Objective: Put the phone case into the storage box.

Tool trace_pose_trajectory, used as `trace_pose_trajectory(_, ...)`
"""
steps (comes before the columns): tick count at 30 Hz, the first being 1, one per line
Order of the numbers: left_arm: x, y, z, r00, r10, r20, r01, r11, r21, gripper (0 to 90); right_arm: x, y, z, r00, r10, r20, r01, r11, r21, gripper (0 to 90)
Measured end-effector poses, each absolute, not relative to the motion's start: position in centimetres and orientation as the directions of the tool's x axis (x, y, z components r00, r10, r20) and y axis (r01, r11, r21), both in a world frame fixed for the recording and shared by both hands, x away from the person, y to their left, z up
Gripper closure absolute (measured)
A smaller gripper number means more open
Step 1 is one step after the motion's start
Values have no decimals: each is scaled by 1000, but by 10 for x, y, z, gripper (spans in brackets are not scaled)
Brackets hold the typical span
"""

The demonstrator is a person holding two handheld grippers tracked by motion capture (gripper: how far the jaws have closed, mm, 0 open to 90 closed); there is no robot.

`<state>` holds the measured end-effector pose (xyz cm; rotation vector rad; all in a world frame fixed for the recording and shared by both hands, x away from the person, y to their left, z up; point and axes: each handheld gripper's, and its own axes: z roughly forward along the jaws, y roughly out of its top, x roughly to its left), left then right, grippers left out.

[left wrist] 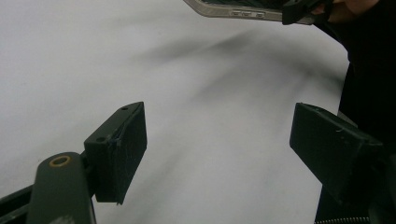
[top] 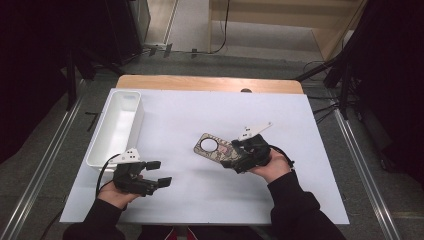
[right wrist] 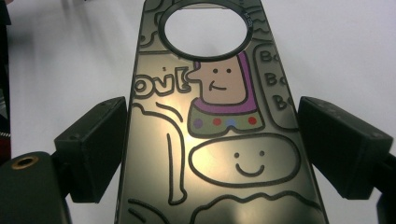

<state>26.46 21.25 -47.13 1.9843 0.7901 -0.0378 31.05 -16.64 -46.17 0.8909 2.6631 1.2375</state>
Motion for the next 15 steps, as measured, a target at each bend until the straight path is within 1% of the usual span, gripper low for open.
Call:
trace_pose_trajectory(4,265,211,-469,784,523,-334,547,-328,770,187,304,-167,-461,-826,539,164,474,508,719,108)
trace_pose_trajectory(12,267,204,-462,759,535,-371,584,-308,751,186,290,-170,-459,-829,543,132,452,513,729,108)
trace_pose_trajectory(15,268,202,-458,755,525,-392,596,-302,744,187,285,-172,-458,-827,547,131,451,506,735,107)
